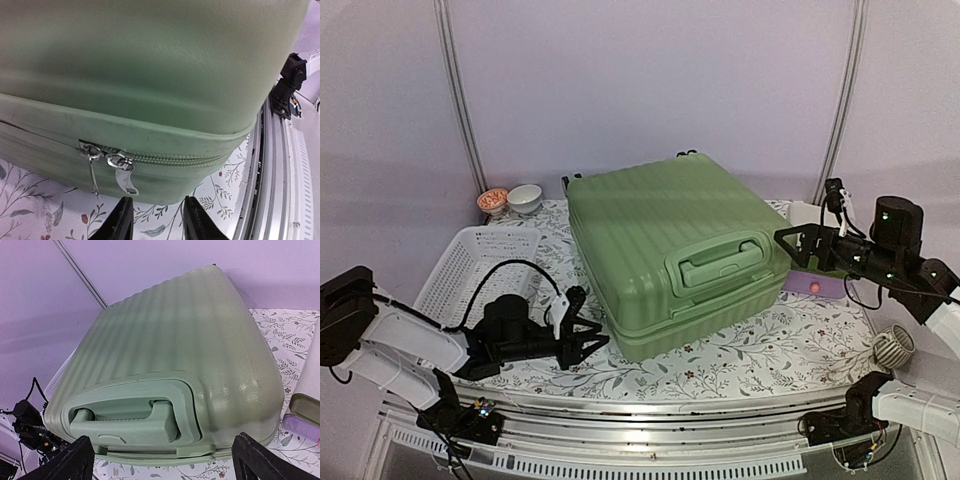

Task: Open, take out, and arrange the luggage
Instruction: Pick up the zipper from the luggage, then unzip the zipper of the luggage.

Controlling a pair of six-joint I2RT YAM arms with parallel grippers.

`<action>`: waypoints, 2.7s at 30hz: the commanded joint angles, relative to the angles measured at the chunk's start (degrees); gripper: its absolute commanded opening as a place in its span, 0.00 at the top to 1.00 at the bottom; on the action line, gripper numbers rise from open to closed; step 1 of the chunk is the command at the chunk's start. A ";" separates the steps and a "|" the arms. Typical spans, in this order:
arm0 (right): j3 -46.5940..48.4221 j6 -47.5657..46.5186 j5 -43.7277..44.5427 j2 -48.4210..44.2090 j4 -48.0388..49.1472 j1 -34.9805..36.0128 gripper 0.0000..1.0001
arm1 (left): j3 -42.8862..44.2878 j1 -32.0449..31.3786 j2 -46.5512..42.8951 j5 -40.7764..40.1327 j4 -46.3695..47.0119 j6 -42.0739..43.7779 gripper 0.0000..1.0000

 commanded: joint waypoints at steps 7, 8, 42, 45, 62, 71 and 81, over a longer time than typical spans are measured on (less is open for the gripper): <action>2.48 -0.08 1.16 -0.61 0.30 0.37 0.02 | 1.73 -0.76 5.71 -4.73 6.87 3.67 0.66; 2.62 -0.01 1.18 -0.61 0.21 0.36 0.02 | 1.89 -0.75 5.96 -5.15 6.70 3.99 0.66; 0.71 -6.12 -10.23 -0.40 2.24 0.56 0.03 | 5.80 -0.34 7.17 -5.73 2.85 8.91 1.00; 0.61 -7.92 -14.03 0.56 2.84 1.78 0.04 | 4.83 -0.48 4.73 -4.91 1.91 7.82 1.00; -2.02 -11.36 -1.54 19.57 14.44 28.28 0.03 | 4.78 -7.75 -0.24 1.72 -6.37 7.89 1.00; 0.02 -9.38 4.03 27.51 22.62 31.98 0.02 | 8.80 -13.73 5.82 -1.24 -2.38 7.35 1.00; -0.52 -7.77 7.25 29.41 25.38 33.58 0.00 | 20.21 -25.69 15.44 -18.50 -4.42 9.15 1.00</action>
